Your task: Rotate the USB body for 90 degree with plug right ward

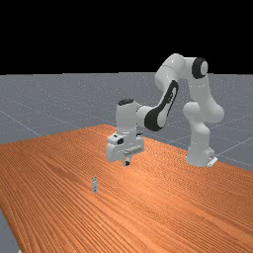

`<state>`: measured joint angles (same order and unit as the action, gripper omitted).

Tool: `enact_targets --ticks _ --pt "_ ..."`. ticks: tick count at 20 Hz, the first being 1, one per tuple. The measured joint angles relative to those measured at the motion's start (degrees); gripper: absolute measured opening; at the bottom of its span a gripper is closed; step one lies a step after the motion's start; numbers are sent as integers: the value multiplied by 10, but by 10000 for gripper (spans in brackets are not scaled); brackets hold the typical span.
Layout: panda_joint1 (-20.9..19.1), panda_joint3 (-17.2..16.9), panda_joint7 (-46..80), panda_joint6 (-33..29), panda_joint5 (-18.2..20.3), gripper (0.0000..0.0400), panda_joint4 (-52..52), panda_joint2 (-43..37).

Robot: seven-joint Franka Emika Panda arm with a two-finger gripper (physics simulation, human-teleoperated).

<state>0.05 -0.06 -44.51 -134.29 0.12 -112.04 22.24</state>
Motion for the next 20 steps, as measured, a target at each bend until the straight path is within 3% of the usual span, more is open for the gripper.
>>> enact_targets --ticks 9,10,14,20 --pt "9 -9 15 7 -23 0 12 5" --pt "-1 1 -17 3 -7 0 3 0" --pt "-1 0 -16 -16 -7 0 -49 -34" --pt "-44 -12 -106 -13 0 0 -41 -29"
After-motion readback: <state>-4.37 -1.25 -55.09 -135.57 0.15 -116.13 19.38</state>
